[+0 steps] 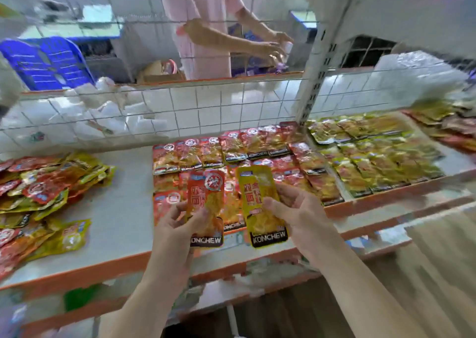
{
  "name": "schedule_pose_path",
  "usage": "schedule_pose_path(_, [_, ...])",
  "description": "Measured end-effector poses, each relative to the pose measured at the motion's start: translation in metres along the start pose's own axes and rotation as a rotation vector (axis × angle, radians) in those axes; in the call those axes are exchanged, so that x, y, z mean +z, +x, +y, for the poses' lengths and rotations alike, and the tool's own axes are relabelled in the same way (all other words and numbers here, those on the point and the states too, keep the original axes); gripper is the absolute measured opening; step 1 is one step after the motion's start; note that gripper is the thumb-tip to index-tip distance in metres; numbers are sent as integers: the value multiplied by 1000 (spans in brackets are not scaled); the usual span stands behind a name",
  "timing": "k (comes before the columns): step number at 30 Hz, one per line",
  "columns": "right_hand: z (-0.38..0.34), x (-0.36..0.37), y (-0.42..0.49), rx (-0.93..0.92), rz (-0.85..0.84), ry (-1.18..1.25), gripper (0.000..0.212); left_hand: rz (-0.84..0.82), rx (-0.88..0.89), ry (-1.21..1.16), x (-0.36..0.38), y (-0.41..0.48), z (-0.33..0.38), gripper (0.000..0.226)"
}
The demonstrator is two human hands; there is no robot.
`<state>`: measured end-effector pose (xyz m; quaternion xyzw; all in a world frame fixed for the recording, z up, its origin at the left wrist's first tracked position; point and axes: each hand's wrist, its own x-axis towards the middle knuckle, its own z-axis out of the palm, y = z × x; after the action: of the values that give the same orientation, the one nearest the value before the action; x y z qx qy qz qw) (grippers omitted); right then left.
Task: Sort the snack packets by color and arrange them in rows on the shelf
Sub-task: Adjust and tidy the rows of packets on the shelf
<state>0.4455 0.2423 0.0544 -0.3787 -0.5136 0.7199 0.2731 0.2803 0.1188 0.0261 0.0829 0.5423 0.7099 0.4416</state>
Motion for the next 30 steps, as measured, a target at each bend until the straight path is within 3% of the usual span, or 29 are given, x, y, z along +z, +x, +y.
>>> schedule_pose_path(3, [-6, -52, -14, -55, 63, -9, 20, -9, -29, 43, 43, -18, -23, 58])
schedule_pose_path(6, [-9, -98, -24, -57, 63, -3, 26, 24, -67, 38, 80, -30, -44, 72])
schedule_pose_path(11, [-15, -147, -37, -13, 45, -6, 35, 75, -62, 40, 124, -43, -75, 35])
schedule_pose_path(15, [-22, -175, -36, 33, 36, -39, 23, 143, -39, 76, 148, -45, -85, 40])
schedule_pose_path(17, [-25, -183, -33, 48, 23, -44, 17, 143, -13, 119, 156, -45, -87, 30])
schedule_pose_path(25, [-25, -190, -7, 41, 35, -89, 15, 189, 89, 381, 166, -18, -91, 10])
schedule_pose_path(30, [-19, -188, 18, 39, 49, -166, 15, 151, 130, 508, 172, 15, -86, 18])
